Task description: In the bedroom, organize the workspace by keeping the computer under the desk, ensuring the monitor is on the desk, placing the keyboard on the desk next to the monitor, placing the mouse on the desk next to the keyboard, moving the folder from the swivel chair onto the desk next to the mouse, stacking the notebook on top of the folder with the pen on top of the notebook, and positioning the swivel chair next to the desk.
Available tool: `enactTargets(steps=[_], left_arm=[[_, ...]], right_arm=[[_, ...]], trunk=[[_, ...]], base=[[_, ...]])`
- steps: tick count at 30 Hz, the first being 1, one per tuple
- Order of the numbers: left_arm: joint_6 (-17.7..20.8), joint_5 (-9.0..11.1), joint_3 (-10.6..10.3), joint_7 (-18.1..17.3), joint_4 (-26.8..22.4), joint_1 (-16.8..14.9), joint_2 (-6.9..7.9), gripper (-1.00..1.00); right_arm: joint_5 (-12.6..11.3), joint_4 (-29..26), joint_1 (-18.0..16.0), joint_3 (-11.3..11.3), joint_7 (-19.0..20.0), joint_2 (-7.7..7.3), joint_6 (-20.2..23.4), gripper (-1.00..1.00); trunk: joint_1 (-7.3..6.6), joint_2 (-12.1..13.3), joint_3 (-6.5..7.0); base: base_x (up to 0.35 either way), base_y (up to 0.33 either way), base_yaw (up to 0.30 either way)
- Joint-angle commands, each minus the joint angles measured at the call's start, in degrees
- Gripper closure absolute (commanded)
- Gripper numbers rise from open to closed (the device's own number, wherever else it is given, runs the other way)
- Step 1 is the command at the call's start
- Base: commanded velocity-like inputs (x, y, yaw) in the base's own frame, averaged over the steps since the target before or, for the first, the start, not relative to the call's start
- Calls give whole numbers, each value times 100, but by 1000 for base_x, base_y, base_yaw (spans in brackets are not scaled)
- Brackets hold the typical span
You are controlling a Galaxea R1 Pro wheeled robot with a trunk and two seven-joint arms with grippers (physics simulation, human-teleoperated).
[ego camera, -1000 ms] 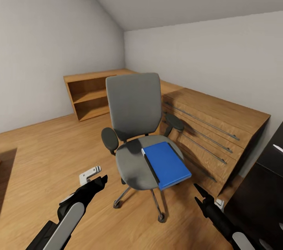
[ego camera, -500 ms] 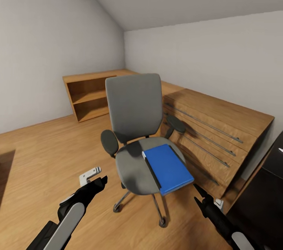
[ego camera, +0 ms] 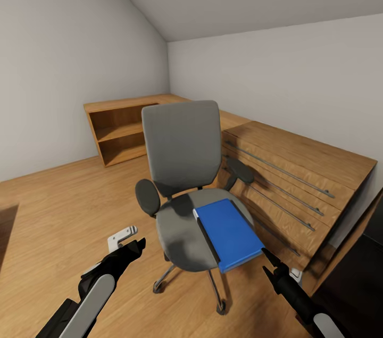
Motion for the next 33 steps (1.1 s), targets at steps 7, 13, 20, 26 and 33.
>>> enactTargets(steps=[7,13,20,26,33], left_arm=[[10,37,-10,46,0,-6,5,-100],[10,37,-10,43,1,-6,5,-100],[8,28,-12,46,2,-6,5,-100],[9,28,-18,43,35,-5,4,-100],[10,36,-19,40,45,-7,5,-100]], right_arm=[[-44,0,-3,-8,4,1,49,-100],[-44,0,-3,-8,4,1,49,-100],[-44,0,-3,-8,4,1,49,-100],[-44,0,-3,-8,4,8,49,-100],[-44,0,-3,-8,4,9,49,-100]], trunk=[[0,-2,-5],[0,-2,-5],[0,-2,-5],[0,-2,-5],[0,-2,-5]], base=[[87,58,0],[11,7,0],[40,39,0],[76,47,0],[8,5,0]])
